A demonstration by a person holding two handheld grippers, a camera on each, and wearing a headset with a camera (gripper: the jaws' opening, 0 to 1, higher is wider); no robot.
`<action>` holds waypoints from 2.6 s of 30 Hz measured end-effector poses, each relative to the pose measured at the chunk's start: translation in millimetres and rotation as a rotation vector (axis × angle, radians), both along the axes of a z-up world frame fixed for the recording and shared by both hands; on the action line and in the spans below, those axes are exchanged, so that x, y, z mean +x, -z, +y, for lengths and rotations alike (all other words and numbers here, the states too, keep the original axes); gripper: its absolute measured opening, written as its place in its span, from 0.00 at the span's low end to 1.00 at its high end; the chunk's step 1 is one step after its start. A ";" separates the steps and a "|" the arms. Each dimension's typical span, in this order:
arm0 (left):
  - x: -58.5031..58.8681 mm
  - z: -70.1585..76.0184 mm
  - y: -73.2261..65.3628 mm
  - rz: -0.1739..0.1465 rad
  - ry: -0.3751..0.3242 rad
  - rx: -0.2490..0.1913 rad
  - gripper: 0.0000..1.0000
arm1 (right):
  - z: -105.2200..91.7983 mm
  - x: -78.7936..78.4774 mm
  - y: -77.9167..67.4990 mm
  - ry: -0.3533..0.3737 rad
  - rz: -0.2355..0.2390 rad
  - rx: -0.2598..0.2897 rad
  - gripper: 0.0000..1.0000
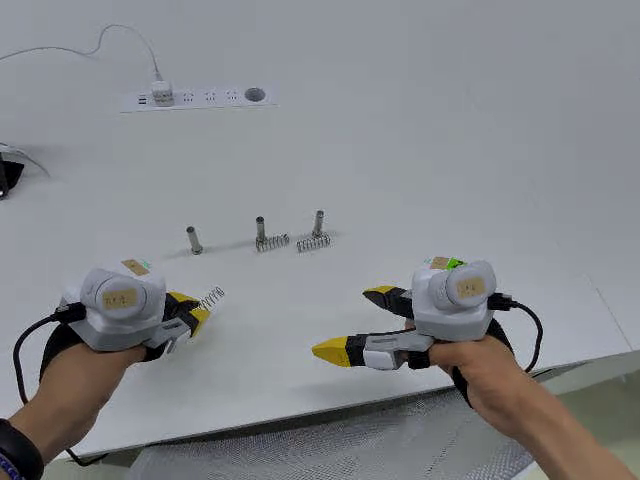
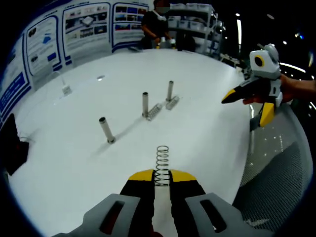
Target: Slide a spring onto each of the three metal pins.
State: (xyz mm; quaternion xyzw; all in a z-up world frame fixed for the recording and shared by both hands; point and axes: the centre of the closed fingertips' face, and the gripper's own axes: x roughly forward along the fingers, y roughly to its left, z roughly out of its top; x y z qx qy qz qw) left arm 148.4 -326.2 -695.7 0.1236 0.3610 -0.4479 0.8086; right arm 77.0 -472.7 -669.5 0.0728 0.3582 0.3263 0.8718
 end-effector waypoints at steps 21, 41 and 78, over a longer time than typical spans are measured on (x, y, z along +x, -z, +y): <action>-28.1 -63.6 -34.1 -0.057 0.181 -0.053 0.11 | 18.4 10.9 -19.7 0.019 -0.008 0.137 0.64; -65.9 -95.6 -53.2 -0.083 0.309 -0.085 0.11 | 33.4 12.9 -32.6 0.038 0.029 0.298 0.31; -46.0 -105.1 -73.7 -0.123 0.378 -0.123 0.10 | 45.9 36.1 -71.2 -0.136 -0.007 0.274 0.12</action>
